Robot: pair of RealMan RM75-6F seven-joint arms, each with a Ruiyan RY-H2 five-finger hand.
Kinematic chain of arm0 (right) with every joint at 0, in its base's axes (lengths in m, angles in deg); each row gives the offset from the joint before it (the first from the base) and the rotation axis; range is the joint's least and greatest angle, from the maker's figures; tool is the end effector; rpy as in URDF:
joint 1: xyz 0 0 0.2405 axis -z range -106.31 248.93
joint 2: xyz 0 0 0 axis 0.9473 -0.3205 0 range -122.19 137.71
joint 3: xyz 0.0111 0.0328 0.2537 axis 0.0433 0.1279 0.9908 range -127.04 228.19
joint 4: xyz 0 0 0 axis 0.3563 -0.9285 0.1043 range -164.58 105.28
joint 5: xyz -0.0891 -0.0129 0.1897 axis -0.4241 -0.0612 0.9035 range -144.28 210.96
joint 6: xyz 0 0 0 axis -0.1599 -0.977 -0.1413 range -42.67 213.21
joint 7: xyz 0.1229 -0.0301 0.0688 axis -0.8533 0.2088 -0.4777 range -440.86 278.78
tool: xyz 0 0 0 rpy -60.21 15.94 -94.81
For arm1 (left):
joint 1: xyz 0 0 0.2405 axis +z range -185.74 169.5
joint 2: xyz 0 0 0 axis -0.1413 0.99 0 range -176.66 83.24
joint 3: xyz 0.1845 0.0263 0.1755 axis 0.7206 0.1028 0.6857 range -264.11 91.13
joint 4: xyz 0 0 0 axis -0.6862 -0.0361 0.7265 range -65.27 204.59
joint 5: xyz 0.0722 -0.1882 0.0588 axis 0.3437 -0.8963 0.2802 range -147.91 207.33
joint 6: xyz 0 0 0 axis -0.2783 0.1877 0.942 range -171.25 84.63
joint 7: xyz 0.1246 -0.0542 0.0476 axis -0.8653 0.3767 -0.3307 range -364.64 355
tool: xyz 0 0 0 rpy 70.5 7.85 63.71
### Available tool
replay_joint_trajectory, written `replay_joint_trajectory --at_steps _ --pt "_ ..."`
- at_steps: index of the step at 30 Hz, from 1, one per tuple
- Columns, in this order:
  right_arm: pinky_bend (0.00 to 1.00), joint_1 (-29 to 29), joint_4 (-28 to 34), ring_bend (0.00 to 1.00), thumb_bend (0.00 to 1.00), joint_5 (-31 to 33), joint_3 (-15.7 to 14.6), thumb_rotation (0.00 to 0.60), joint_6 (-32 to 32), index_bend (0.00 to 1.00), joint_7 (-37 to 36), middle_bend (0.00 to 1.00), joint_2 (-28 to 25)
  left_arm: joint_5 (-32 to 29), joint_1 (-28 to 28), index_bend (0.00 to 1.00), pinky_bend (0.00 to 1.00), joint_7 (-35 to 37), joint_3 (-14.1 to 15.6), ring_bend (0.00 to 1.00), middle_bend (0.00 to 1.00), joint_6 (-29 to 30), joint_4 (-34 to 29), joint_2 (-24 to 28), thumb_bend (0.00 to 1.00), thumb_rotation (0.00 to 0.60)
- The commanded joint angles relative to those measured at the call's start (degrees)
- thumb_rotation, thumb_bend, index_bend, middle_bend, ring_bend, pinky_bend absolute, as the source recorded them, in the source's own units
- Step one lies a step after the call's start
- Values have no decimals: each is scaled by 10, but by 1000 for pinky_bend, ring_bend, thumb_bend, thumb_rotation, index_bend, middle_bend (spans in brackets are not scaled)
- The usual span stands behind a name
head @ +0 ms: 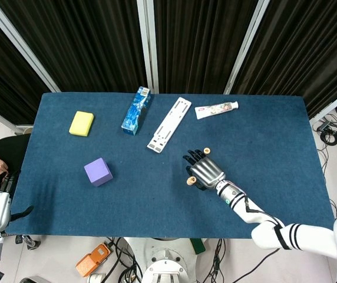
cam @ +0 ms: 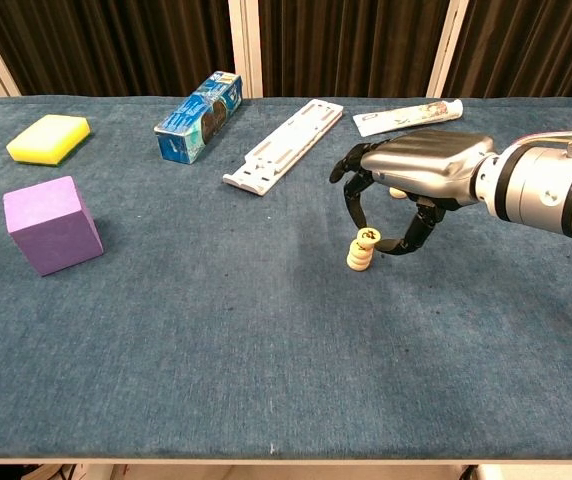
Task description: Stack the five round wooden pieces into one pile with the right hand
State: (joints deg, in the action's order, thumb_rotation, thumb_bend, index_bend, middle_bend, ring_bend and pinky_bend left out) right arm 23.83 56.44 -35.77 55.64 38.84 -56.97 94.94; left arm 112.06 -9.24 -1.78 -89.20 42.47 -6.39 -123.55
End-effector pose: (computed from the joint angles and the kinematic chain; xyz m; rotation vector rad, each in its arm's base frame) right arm -0.1304 -0.3259 -0.0398 2.2024 -0.7459 0.7829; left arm -0.3622 0.1591 0.1180 -1.2723 -0.9513 -0.8219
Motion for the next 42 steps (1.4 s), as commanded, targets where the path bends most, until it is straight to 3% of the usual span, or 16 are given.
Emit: replay_joint_trajectory --at_steps 1,21,26,32,42 --pt "142 -1 -1 76 495 0 -1 600 1 529 0 175 1 0 0 88 24 0 0 70 109 0 0 0 29 600" --pt "142 1 1 76 483 -17 -7 600 -8 471 -21 175 1 -1 2 88 23 -2 0 70 109 1 -2 1 29 600" --pt "142 11 -7 76 473 -7 7 600 -28 468 -38 175 -11 0 2 88 23 -1 -1 70 110 1 -1 1 28 600" --pt "142 11 -64 75 410 52 29 600 -28 448 -21 175 -4 3 -1 88 23 -1 -1 70 109 0 -1 0 29 600" --pt "142 -20 -179 75 394 121 49 600 18 442 1 175 57 2 -3 88 23 -13 -2 70 109 -3 -13 7 29 600"
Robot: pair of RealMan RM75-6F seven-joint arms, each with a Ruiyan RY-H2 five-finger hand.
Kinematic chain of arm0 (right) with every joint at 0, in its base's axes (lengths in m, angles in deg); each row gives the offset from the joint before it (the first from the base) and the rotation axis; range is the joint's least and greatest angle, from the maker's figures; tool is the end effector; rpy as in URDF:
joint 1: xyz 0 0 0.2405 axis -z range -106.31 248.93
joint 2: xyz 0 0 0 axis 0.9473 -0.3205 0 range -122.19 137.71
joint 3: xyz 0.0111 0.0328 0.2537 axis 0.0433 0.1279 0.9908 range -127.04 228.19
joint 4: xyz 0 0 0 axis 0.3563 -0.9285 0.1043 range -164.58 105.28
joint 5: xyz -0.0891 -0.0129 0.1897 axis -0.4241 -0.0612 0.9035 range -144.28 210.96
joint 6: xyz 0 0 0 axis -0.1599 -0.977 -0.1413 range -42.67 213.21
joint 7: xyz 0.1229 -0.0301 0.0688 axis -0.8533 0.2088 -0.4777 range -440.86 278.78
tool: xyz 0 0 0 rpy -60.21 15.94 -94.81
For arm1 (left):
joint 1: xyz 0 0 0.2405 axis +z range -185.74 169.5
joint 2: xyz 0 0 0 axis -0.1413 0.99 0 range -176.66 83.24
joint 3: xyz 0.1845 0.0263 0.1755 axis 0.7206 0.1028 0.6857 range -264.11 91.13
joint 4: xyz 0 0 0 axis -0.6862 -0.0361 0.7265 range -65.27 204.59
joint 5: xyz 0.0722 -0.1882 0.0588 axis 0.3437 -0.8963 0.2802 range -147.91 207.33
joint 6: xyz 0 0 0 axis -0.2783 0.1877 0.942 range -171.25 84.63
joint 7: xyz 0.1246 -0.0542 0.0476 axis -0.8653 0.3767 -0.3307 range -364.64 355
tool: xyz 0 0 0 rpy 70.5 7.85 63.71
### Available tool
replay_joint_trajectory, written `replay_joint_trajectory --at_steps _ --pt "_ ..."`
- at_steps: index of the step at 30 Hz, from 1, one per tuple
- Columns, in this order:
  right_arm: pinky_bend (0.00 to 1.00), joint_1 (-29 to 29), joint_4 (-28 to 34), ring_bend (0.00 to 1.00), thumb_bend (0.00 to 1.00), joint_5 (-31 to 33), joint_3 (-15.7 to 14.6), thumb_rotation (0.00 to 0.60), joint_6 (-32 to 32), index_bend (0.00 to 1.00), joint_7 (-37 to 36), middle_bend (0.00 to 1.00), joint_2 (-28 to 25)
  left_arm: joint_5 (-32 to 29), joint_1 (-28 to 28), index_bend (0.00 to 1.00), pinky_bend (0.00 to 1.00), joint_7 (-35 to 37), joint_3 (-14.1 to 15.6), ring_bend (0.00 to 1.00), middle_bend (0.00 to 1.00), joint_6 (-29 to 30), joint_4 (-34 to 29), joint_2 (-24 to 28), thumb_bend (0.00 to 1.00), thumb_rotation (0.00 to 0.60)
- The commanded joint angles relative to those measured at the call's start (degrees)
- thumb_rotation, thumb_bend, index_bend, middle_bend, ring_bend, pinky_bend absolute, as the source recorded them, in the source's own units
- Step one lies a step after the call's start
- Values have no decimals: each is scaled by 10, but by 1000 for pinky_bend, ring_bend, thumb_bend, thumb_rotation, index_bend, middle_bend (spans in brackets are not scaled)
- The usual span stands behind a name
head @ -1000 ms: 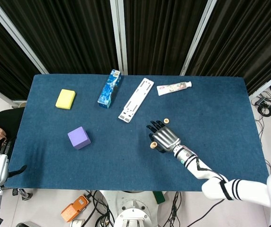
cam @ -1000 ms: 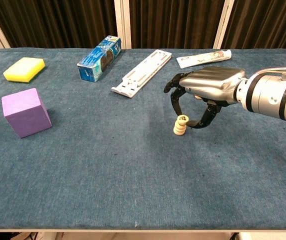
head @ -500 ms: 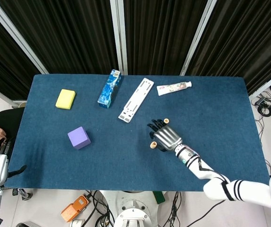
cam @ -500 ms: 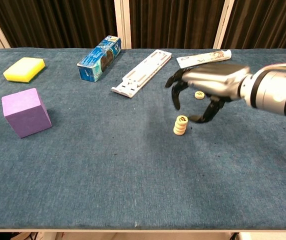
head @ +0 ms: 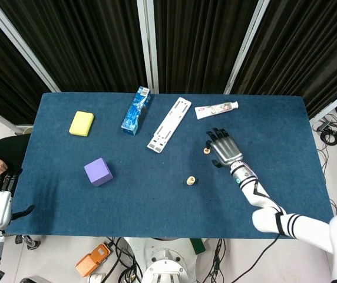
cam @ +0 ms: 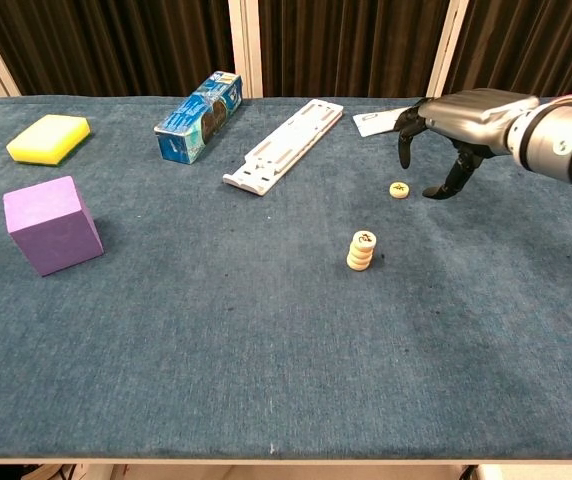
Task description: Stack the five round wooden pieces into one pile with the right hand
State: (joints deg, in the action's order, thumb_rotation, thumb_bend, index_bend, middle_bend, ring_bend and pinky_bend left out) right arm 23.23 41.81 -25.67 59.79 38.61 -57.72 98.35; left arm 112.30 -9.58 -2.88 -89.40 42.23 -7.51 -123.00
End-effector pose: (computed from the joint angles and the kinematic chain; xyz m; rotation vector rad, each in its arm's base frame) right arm -0.1702 -0.3883 -0.0213 1.9216 -0.8215 0.7013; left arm -0.3583 0.1620 0.1190 -1.2842 -0.9418 -0.8207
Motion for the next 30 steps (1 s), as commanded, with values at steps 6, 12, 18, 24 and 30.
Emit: replay_joint_trajectory --at_steps 6,12,18,24,30 --pt "142 -29 -83 75 396 43 11 600 44 450 13 175 53 -1 0 88 23 -5 1 70 109 -2 -6 3 29 600" --pt "142 -36 -114 76 396 47 14 600 55 467 6 175 67 -3 0 88 23 -5 0 70 109 -2 -6 3 29 600" --pt "142 -42 -134 76 397 53 15 600 70 490 3 175 76 -3 -1 88 22 -4 1 70 109 -4 -5 2 29 600" --pt "142 -49 -152 76 398 53 18 600 80 503 -4 175 87 -5 0 88 23 -5 1 70 109 -4 -6 4 29 600" --pt "142 -56 -166 78 410 49 20 600 90 524 -13 175 94 -6 0 88 22 -7 0 70 109 -5 -7 5 29 600"
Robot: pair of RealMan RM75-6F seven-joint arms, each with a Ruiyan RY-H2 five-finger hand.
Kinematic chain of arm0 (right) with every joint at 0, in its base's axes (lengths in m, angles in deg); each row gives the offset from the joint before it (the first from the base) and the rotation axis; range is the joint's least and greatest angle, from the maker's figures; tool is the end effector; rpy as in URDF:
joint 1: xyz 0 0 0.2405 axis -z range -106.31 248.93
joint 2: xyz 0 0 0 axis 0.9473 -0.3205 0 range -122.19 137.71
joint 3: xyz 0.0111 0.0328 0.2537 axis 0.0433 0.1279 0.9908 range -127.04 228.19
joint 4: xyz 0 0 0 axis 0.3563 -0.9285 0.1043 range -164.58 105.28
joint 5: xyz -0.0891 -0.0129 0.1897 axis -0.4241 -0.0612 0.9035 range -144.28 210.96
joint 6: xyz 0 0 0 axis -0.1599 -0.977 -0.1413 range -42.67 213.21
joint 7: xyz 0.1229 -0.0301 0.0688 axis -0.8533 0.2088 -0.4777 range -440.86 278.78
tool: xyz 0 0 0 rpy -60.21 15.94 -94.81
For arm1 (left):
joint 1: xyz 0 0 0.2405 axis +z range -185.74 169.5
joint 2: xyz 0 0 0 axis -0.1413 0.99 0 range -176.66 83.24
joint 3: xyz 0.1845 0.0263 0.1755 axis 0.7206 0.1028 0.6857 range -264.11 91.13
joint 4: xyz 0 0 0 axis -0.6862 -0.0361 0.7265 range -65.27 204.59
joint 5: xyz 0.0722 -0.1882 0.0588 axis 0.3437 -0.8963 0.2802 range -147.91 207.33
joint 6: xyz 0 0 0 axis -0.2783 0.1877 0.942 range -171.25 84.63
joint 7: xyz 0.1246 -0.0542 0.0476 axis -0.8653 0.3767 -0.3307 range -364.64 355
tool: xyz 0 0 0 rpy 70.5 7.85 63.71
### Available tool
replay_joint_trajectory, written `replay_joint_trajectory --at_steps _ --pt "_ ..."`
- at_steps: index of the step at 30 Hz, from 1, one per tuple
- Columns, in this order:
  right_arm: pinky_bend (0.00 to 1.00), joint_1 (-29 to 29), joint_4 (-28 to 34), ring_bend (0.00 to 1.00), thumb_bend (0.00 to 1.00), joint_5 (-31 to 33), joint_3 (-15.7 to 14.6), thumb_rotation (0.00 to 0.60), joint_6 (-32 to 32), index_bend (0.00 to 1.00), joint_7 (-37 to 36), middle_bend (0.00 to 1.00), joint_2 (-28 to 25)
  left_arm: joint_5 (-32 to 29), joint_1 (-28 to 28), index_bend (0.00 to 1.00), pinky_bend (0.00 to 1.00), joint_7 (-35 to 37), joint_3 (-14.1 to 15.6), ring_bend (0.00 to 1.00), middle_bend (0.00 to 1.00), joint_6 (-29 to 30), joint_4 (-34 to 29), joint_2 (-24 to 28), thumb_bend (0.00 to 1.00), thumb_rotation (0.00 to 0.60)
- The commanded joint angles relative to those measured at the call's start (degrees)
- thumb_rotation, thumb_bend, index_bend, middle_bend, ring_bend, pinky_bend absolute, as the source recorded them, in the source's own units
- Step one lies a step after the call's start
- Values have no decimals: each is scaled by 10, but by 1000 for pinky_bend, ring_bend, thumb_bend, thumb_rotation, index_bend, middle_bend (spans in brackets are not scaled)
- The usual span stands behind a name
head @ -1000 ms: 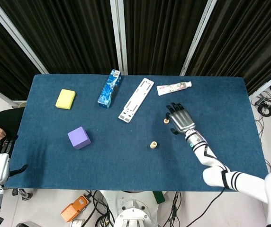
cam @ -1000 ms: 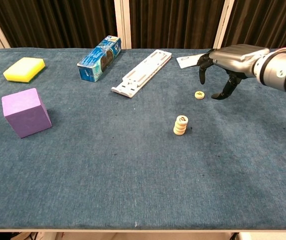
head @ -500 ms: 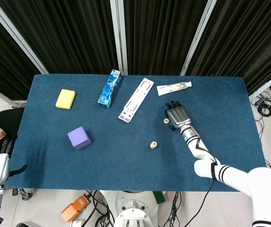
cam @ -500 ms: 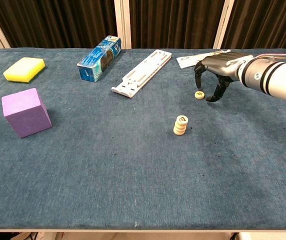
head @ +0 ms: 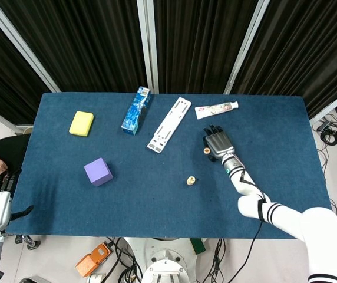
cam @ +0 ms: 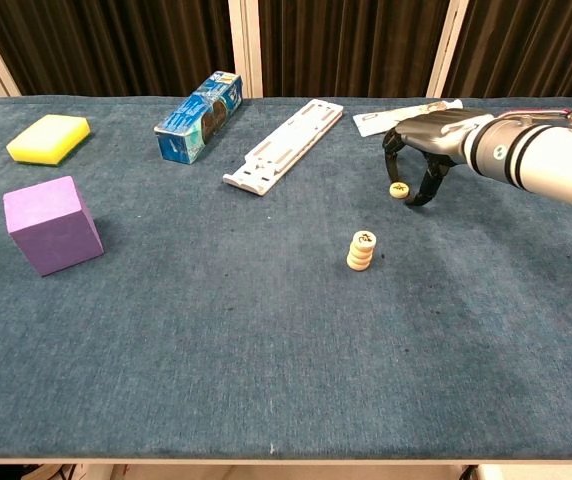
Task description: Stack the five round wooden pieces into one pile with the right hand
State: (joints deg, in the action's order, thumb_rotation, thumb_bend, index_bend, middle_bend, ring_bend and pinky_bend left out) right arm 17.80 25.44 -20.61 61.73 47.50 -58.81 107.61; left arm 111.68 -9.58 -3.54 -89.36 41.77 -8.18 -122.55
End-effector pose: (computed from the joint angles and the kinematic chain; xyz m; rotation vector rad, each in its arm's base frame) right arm -0.1684 -0.4221 -0.0567 1.9117 -0.8860 0.6097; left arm -0.3589 0.1616 0.1200 -1.2826 -0.9470 -0.8045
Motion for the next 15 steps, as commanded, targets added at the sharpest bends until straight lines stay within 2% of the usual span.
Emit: replay_joint_trajectory --at_steps 1,8,12,15 --pt "142 -2 -3 81 422 -3 0 600 2 532 -3 175 2 0 0 88 22 -1 0 70 109 0 0 0 29 600" --pt "142 2 8 88 497 -13 -2 600 -3 572 -11 175 -6 0 1 87 22 -1 0 70 110 0 0 1 29 600" --pt "142 15 79 89 502 -42 -4 600 -21 576 -32 176 -47 -1 1 88 22 2 0 70 109 0 2 0 29 600" --pt "142 27 159 95 502 -74 -8 600 -41 576 -45 178 -93 0 -1 88 22 3 0 70 109 -1 3 -1 29 600"
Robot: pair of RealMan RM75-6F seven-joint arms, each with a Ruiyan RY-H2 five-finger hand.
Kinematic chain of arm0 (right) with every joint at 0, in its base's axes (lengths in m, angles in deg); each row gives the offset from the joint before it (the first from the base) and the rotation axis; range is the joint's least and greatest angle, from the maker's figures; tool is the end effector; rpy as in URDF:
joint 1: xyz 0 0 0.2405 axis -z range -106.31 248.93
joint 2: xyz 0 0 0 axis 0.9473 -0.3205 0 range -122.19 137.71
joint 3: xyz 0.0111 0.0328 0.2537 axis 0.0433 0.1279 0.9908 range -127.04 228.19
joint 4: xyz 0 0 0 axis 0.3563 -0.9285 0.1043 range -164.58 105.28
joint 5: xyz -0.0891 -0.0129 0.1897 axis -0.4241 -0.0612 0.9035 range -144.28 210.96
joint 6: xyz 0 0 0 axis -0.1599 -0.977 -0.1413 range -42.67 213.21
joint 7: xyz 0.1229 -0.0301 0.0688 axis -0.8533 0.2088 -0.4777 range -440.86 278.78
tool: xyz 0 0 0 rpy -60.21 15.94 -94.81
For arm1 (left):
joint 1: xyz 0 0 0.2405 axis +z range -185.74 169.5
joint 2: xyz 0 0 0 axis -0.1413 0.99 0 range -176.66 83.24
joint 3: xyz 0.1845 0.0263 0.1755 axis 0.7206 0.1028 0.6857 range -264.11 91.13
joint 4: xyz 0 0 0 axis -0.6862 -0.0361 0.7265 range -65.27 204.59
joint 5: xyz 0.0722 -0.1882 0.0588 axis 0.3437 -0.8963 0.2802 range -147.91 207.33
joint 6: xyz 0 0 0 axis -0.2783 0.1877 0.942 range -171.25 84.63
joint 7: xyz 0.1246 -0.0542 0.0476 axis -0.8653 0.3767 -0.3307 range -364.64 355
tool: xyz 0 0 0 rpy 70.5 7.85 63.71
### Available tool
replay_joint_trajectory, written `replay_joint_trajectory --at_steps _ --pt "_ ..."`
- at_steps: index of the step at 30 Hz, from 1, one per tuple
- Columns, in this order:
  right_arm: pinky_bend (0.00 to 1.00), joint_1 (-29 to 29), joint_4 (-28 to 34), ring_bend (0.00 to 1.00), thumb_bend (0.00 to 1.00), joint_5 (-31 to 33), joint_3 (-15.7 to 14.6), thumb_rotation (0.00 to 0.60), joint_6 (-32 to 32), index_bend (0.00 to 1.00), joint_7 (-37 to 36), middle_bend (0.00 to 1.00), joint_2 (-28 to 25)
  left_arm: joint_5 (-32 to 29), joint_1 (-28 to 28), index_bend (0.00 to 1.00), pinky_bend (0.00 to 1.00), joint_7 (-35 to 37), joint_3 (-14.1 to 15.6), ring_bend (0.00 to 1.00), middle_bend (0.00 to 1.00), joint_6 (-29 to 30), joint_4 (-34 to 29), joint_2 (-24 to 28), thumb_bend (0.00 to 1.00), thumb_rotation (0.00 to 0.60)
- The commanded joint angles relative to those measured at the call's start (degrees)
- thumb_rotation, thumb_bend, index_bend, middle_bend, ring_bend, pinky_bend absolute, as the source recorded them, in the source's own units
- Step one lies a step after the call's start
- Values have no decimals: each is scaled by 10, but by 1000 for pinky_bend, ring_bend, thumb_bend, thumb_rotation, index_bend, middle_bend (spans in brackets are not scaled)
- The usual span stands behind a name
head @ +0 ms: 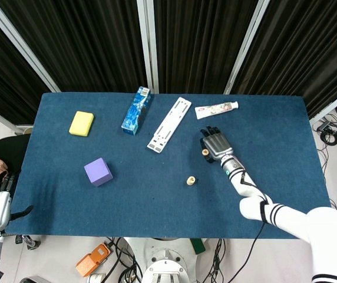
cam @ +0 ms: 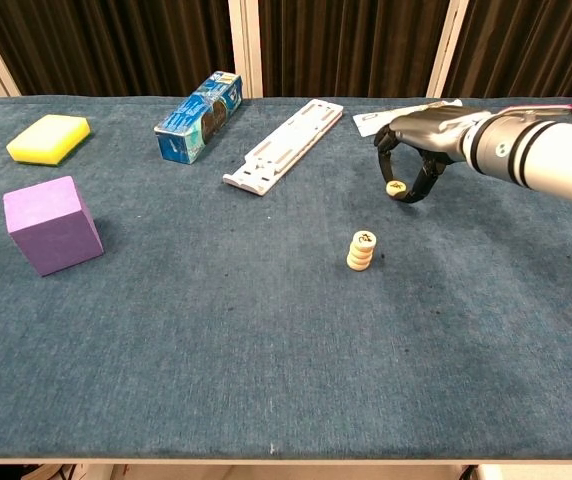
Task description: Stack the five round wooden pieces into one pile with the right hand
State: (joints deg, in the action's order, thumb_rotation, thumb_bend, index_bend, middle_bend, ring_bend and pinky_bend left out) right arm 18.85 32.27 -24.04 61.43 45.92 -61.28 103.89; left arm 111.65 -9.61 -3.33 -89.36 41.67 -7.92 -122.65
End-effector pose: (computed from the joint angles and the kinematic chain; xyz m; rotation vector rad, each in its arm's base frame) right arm -0.1585 -0.4108 -0.0474 1.9524 -0.8882 0.6762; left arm -0.3597 0.1618 0.1197 -1.2825 -0.9487 -0.8043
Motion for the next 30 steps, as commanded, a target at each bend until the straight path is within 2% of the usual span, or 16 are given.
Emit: replay_joint_trajectory --at_steps 1,5,10,30 --pt "142 22 123 96 502 -52 -7 600 -34 576 -23 179 -74 1 -1 88 22 1 0 70 109 -1 0 0 29 600" --pt "142 35 209 97 502 -93 -22 600 -60 577 -19 183 -121 1 -2 88 23 1 -1 70 110 -1 1 -2 29 600" --pt "142 39 265 100 502 -115 -44 600 -66 575 7 184 -143 2 -4 88 23 2 -1 70 109 -4 3 -4 29 600" --pt "142 20 278 100 502 -99 -65 600 -59 559 72 184 -121 -1 -1 88 22 17 3 70 109 -7 19 -11 29 600"
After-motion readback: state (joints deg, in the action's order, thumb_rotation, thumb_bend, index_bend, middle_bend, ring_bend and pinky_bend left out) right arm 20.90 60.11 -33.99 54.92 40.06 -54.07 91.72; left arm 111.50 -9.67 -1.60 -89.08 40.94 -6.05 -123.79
